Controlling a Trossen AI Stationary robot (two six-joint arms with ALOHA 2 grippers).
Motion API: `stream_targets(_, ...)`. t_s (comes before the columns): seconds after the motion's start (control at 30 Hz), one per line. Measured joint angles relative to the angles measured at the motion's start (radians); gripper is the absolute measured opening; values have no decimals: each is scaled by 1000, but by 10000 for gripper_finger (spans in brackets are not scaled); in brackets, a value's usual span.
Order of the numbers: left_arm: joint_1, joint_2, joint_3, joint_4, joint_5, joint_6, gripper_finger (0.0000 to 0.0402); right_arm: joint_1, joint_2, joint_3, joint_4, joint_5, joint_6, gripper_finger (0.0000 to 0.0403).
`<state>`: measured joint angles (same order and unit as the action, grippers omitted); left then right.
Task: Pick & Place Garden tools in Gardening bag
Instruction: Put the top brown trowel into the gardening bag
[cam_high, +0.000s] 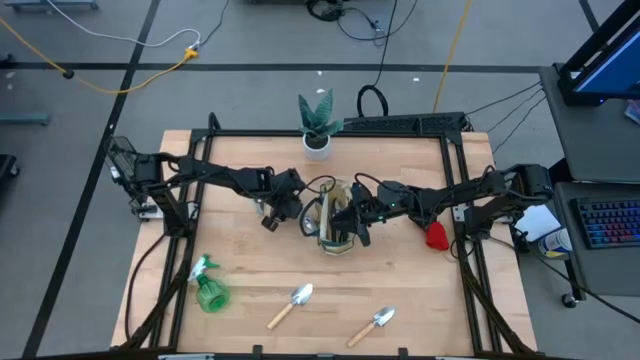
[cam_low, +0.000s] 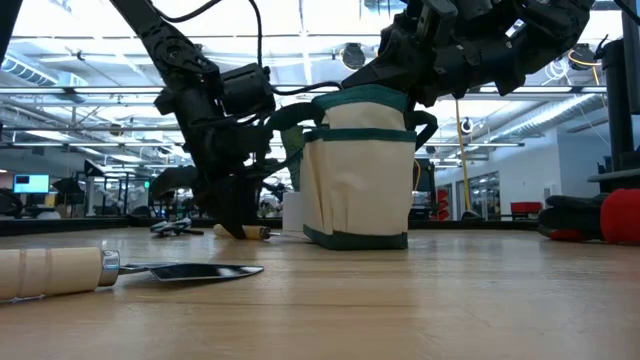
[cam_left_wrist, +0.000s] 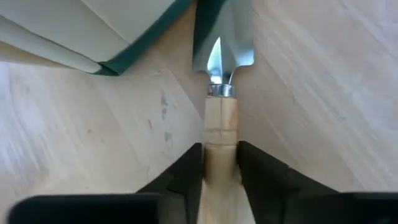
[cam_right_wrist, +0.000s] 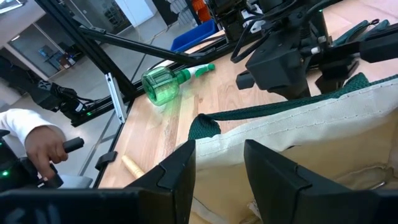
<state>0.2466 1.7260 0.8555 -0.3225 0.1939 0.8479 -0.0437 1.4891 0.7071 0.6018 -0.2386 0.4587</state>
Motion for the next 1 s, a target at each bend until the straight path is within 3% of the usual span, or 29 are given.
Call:
stream_targets(0.13, 2, 0, 0, 0, -1, -48, 66, 0, 0, 0, 0, 0, 0, 130)
stream_targets(0.4, -22, -2, -1, 3, -23, -163, 79, 0, 0, 0, 0, 0, 0, 130)
stream_targets(1.0, -215, -219, -4, -101, -275, -203, 66, 0, -32, -1, 17, -2, -33, 130)
